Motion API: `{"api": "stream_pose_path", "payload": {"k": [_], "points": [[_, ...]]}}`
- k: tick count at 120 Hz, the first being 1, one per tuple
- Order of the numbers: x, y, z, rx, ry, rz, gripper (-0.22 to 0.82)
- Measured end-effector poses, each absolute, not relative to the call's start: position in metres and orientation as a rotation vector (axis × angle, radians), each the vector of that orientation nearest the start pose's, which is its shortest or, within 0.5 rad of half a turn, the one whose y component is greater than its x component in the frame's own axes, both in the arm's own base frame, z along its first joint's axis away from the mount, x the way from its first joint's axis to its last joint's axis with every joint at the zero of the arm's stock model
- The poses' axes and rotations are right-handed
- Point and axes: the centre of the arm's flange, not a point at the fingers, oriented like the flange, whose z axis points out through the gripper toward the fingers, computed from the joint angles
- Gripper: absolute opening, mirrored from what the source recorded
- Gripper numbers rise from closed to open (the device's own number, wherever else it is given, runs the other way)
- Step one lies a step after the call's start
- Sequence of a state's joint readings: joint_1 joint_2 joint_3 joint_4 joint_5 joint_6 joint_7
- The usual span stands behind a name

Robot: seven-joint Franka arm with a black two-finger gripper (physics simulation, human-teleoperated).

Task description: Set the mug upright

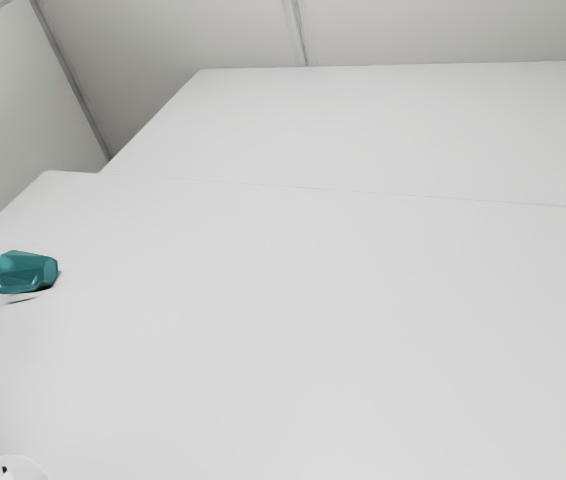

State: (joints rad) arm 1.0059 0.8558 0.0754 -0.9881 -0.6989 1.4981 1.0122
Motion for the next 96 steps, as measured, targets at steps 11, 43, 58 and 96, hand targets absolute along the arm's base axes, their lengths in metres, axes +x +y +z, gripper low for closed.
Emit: {"api": "stream_pose_path", "payload": {"k": [11, 43, 58, 96], "points": [[0.435, 0.607, 0.34, 2.487, 0.152, 0.503, 0.58], [0.462, 0.592, 0.337, 2.451, 0.112, 0.547, 0.58], [0.463, 0.591, 0.325, 2.436, 0.121, 0.538, 0.59], [0.473, 0.583, 0.311, 2.408, 0.112, 0.536, 0.59]]}}
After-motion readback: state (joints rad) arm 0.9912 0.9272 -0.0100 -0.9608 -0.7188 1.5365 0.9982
